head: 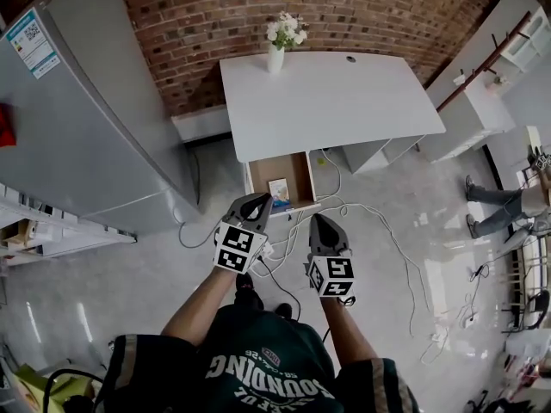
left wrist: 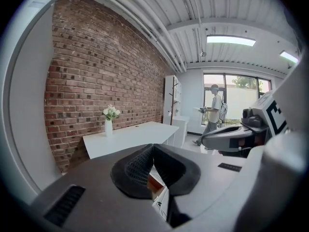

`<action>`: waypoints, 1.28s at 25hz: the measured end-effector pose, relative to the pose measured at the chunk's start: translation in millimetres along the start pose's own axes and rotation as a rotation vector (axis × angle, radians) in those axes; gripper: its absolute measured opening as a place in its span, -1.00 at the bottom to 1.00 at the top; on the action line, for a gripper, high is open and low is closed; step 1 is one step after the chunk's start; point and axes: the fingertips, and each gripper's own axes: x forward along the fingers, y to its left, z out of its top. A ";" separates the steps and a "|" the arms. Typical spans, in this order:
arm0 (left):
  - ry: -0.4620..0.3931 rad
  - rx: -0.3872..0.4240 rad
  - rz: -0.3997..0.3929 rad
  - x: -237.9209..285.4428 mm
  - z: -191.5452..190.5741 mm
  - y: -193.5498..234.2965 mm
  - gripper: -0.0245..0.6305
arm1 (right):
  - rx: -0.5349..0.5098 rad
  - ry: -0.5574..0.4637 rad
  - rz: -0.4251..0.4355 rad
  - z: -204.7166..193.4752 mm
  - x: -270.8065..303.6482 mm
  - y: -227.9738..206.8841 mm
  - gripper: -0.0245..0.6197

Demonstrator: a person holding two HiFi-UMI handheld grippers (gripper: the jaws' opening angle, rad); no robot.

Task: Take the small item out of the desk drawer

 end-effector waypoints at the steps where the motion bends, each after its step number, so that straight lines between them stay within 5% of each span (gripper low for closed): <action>1: 0.003 -0.001 -0.009 1.6 -0.5 4.8 -0.87 | 0.000 0.001 -0.006 1.2 4.7 2.5 -0.85; 16: 0.019 -0.024 -0.085 18.5 -11.4 37.5 -0.87 | 0.000 0.026 -0.063 0.1 34.2 17.2 -0.85; 32: 0.039 -0.044 -0.033 49.2 -14.9 46.4 -0.87 | -0.014 0.025 0.003 5.2 68.0 -6.0 -0.85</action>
